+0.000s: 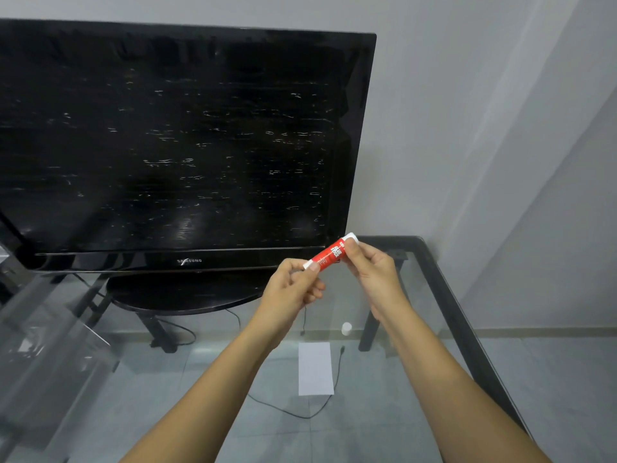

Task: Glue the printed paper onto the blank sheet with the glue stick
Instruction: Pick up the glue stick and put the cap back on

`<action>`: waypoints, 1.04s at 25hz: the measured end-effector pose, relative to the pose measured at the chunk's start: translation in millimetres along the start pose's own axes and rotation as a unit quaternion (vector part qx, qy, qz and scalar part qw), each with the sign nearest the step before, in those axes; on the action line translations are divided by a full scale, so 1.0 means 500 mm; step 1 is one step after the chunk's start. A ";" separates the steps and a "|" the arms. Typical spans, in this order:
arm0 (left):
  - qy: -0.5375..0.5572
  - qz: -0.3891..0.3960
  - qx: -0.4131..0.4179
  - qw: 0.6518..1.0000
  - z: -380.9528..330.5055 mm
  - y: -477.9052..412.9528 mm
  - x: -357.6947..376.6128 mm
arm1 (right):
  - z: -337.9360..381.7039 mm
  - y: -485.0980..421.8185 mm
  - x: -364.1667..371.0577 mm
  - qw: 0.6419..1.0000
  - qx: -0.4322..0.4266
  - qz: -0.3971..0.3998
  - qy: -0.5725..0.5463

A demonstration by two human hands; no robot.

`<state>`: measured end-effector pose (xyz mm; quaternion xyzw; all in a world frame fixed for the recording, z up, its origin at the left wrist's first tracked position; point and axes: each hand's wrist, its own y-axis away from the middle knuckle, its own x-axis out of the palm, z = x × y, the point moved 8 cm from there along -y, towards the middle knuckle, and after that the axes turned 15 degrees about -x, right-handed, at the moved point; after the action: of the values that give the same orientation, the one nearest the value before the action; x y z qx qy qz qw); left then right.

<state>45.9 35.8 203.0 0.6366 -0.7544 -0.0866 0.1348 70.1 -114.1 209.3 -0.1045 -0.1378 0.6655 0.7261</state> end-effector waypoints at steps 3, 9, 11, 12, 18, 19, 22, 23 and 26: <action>0.033 0.015 -0.067 0.997 0.014 -0.013 -0.002 | -0.002 -0.008 0.003 1.000 0.001 0.012 -0.002; 0.218 0.211 -0.371 0.878 0.067 -0.007 0.034 | -0.019 -0.019 0.009 0.999 0.014 0.028 0.026; 0.028 0.035 -0.220 0.974 0.051 -0.038 -0.012 | -0.027 -0.022 0.004 1.000 0.017 0.012 0.015; -0.072 -0.063 -0.083 0.992 0.019 -0.038 -0.028 | -0.033 -0.023 0.001 1.000 0.021 0.003 0.013; -0.273 -0.174 0.168 0.931 0.002 -0.018 -0.029 | -0.112 -0.020 0.002 0.997 0.073 0.021 0.027; -0.278 -0.184 0.166 0.928 0.009 -0.019 -0.034 | -0.134 -0.020 0.000 0.995 0.080 0.033 0.043; -0.290 -0.203 0.155 0.922 0.042 -0.025 -0.057 | -0.234 -0.002 -0.057 0.962 0.093 0.057 0.250; -0.294 -0.207 0.149 0.921 0.052 -0.025 -0.065 | -0.273 0.009 -0.073 0.931 0.086 0.096 0.341; -0.292 -0.209 0.143 0.922 0.072 -0.019 -0.085 | -0.392 0.065 -0.076 0.824 0.099 0.268 0.490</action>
<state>50.1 74.3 162.0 0.7390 -0.6140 -0.1860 -0.2055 103.2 -142.6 11.8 -0.3774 0.3357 0.7050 0.4979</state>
